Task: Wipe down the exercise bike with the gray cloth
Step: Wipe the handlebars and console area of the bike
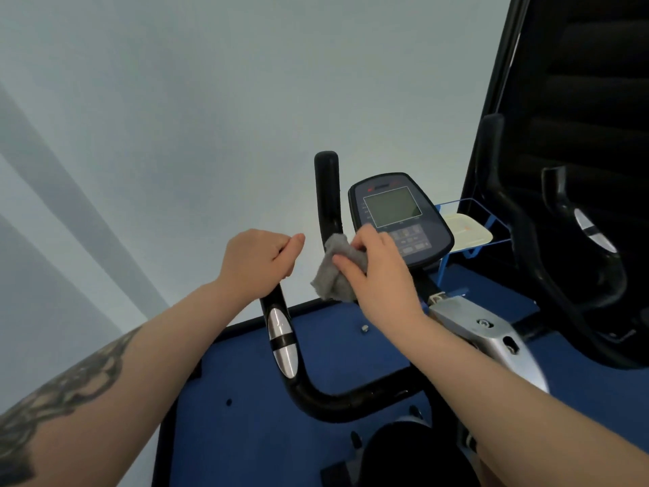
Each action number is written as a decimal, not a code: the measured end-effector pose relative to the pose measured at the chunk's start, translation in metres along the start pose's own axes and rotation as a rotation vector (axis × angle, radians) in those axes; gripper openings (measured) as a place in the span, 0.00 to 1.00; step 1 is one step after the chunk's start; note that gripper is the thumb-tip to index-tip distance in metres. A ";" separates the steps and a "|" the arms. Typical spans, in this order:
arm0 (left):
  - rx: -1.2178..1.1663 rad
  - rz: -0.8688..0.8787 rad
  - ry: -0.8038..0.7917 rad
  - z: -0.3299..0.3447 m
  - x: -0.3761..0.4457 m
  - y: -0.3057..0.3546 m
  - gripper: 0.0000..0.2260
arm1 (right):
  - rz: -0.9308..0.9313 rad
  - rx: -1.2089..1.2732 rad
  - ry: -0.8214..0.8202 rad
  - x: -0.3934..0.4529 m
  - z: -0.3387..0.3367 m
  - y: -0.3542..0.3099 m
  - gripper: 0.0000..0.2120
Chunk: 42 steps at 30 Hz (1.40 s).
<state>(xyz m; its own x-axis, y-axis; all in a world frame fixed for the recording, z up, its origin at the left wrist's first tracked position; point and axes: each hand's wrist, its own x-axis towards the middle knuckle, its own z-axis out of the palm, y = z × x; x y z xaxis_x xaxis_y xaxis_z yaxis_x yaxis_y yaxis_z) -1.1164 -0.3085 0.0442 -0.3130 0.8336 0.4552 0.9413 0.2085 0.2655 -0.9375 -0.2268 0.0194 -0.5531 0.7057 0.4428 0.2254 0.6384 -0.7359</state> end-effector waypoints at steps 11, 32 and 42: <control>-0.029 -0.012 0.049 -0.002 -0.002 0.004 0.28 | -0.025 0.084 0.039 0.037 0.007 -0.005 0.11; 0.020 -0.019 0.037 -0.005 -0.002 0.007 0.35 | 0.034 0.157 0.059 0.040 0.005 0.001 0.12; -0.037 -0.011 0.038 -0.008 -0.004 0.010 0.32 | -0.073 0.304 0.264 0.082 -0.006 -0.033 0.18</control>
<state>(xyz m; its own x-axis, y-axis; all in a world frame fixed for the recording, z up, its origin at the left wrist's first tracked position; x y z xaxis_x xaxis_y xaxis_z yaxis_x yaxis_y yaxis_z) -1.1070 -0.3136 0.0515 -0.3286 0.8113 0.4835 0.9327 0.1980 0.3016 -0.9860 -0.1885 0.0832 -0.3251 0.7419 0.5864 -0.0757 0.5976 -0.7982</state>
